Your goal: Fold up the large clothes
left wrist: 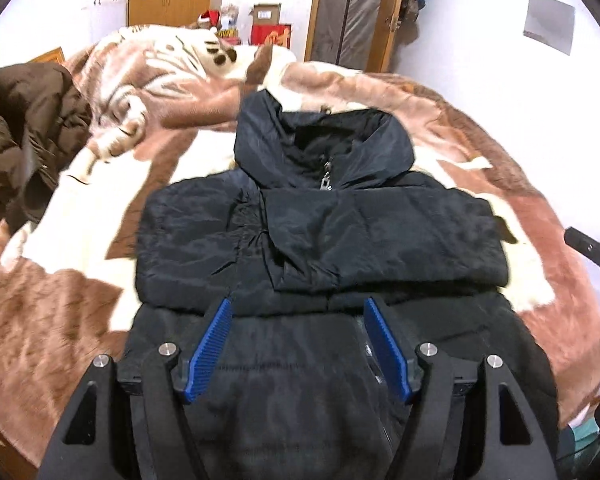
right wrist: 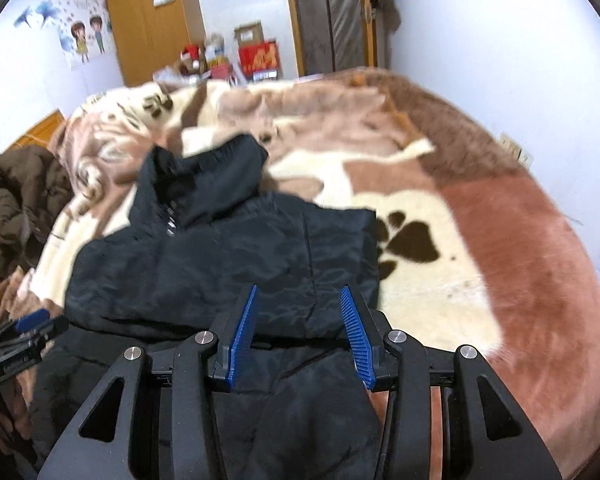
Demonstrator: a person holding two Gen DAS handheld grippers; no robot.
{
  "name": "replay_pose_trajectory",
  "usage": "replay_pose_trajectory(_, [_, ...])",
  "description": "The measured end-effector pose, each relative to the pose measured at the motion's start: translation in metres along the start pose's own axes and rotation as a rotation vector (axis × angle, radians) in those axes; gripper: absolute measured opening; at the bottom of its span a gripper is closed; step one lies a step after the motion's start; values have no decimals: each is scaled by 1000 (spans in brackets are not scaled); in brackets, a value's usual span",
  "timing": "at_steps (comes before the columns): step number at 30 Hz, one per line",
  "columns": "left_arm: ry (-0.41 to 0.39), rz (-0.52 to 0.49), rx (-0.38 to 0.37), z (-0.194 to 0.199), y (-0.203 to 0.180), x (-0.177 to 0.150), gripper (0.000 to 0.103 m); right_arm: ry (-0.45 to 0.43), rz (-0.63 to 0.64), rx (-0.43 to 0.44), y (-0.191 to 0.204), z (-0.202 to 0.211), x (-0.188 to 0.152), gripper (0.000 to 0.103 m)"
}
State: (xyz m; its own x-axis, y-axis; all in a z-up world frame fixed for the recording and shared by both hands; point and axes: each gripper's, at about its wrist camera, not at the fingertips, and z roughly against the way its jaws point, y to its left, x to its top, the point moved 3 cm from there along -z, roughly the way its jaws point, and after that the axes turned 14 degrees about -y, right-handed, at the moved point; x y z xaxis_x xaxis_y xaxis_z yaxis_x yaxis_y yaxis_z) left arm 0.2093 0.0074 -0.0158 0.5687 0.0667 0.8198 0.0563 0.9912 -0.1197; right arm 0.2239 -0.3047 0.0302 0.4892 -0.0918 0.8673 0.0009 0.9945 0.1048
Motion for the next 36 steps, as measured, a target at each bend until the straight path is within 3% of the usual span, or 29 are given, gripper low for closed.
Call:
replay_pose_trajectory(8, [-61, 33, -36, 77, -4, -4, 71, -69, -36, 39, 38, 75, 1, 44])
replay_pose_trajectory(15, [-38, 48, -41, 122, -5, -38, 71, -26, 8, 98, 73, 114, -41, 45])
replay_pose_trajectory(24, [-15, 44, -29, 148, -5, -63, 71, 29, 38, 162, 86, 140, -80, 48])
replay_pose_trajectory(36, [-29, 26, -28, 152, -8, -61, 71, 38, 46, 199, 88, 143, -84, 50])
